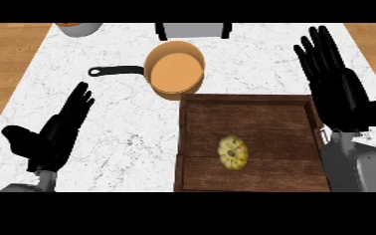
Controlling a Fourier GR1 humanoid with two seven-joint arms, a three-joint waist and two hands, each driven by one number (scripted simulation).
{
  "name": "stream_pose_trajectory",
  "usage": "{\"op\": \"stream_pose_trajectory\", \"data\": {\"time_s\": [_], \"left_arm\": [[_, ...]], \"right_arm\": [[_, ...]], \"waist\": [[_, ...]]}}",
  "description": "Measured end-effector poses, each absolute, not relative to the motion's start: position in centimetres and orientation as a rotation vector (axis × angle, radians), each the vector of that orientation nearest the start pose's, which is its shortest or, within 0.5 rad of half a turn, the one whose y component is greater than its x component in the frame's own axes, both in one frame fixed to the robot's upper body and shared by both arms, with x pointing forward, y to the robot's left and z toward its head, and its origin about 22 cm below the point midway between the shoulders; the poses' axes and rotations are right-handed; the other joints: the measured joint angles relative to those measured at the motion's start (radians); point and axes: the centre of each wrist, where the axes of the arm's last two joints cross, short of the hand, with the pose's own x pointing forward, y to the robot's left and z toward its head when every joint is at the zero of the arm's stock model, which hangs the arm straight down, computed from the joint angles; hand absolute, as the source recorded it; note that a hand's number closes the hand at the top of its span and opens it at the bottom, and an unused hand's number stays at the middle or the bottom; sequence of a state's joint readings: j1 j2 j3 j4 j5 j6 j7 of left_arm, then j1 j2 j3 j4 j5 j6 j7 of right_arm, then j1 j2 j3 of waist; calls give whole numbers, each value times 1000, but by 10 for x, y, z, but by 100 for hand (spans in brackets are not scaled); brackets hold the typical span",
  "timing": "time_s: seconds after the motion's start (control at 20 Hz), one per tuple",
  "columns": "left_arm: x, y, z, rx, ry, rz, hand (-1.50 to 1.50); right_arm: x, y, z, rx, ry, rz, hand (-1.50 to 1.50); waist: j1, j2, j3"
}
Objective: Pick the squash from the tray and place it in the pot
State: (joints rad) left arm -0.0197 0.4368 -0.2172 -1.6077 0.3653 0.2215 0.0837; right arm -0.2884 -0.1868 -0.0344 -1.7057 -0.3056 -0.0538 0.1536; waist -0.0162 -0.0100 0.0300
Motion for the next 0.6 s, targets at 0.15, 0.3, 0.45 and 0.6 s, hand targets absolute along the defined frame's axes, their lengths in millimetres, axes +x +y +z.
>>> {"op": "stream_pose_trajectory", "data": {"time_s": [0.15,0.3,0.45,0.6], "left_arm": [[248,275,42,87,-1509,-55,0],[260,278,60,122,-1586,-52,0],[265,276,67,120,-1610,-40,0],[275,271,75,121,-1628,-15,0]], "right_arm": [[299,-227,123,204,-1846,183,150],[307,-206,143,214,-1874,562,150],[310,-201,168,45,-1918,961,-150],[322,-194,157,20,-1927,1189,-150]], "waist": [[24,7,-15],[72,16,-25],[95,11,-36],[91,25,-32]]}}
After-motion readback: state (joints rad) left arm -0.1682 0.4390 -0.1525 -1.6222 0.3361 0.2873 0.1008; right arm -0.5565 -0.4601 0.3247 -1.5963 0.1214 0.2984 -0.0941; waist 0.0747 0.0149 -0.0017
